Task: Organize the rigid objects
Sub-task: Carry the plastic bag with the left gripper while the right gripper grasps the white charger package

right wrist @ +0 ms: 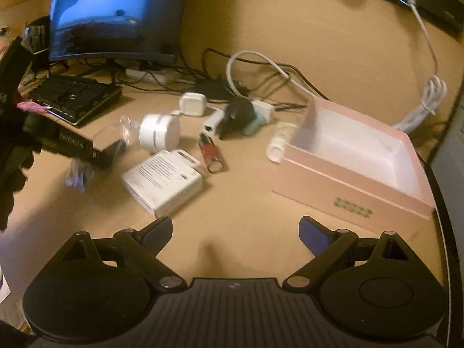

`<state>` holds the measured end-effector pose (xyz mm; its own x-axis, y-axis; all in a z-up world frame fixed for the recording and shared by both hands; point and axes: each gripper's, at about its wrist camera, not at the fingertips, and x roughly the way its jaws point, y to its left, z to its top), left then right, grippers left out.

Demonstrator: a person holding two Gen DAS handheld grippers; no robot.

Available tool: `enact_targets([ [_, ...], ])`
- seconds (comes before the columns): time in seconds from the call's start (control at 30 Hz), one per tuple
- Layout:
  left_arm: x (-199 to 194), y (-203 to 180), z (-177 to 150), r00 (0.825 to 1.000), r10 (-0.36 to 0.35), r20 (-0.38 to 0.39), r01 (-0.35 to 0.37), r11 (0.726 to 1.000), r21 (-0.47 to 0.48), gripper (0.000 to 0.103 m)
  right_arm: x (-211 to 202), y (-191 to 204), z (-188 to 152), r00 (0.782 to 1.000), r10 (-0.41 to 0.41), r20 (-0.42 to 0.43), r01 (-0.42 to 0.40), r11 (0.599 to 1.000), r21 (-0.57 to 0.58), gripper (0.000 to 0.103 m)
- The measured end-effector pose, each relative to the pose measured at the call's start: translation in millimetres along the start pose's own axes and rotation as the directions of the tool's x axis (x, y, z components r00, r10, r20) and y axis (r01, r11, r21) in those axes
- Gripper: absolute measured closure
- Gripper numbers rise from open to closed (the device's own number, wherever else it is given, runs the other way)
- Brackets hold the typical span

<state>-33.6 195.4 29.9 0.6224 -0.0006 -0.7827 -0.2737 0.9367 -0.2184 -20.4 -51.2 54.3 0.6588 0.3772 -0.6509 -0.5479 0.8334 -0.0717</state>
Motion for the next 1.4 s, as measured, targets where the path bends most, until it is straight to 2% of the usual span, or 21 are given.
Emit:
enact_targets([
  [0.23,-13,6,-10,1.000,0.014,0.004,-0.014,1.000,-0.019,0.077,34,32,27,0.996,0.087,-0.012,-0.087,0.996,0.022,0.008],
  [0.33,-14,8,-10,0.999,0.040,0.021,-0.038,0.998,-0.054,0.075,59,46,43,0.999,0.040,-0.018,-0.039,0.997,0.065,0.008],
  [0.43,-15,10,-7,0.999,0.032,0.029,-0.030,0.997,-0.071,0.075,82,53,51,0.997,-0.009,-0.075,0.017,0.994,0.109,0.008],
  [0.5,-11,8,-5,0.999,0.029,0.014,-0.028,0.998,-0.061,0.075,83,51,49,0.997,-0.003,-0.075,0.014,0.990,0.140,0.008],
  [0.7,-2,-5,0,0.998,0.061,0.000,-0.061,0.998,0.020,0.074,62,47,36,0.997,-0.046,-0.059,0.052,0.994,0.100,0.008],
  [0.8,0,-7,0,0.997,0.071,-0.002,-0.071,0.997,0.030,0.074,56,44,35,0.999,0.026,-0.046,-0.019,0.989,0.145,0.008],
  [0.93,-1,-8,-1,0.997,0.073,-0.002,-0.073,0.997,0.037,0.074,65,58,32,0.998,0.027,-0.061,-0.022,0.996,0.091,0.008],
  [1.0,-1,-6,-1,0.998,0.068,-0.001,-0.068,0.997,0.030,0.074,63,62,27,0.998,-0.012,-0.065,0.014,1.000,0.027,0.008],
  [1.1,-2,-7,-2,0.998,0.070,0.004,-0.070,0.997,0.033,0.074,52,62,14,0.989,-0.150,-0.004,0.149,0.987,-0.057,0.008],
  [1.13,-2,-9,-2,0.997,0.074,0.007,-0.074,0.996,0.040,0.074,49,59,12,0.989,-0.147,0.006,0.147,0.988,-0.048,0.008],
  [1.27,-1,-11,-4,0.996,0.084,0.018,-0.085,0.994,0.065,0.074,47,45,20,1.000,-0.025,-0.015,0.026,0.996,0.085,0.008],
  [1.33,-2,-12,-6,0.996,0.088,0.027,-0.090,0.994,0.062,0.074,52,44,30,1.000,-0.012,-0.013,0.014,0.988,0.151,0.008],
  [1.4,-1,-14,-7,0.995,0.096,0.034,-0.098,0.993,0.068,0.074,62,48,41,0.999,-0.041,-0.026,0.045,0.982,0.182,0.008],
])
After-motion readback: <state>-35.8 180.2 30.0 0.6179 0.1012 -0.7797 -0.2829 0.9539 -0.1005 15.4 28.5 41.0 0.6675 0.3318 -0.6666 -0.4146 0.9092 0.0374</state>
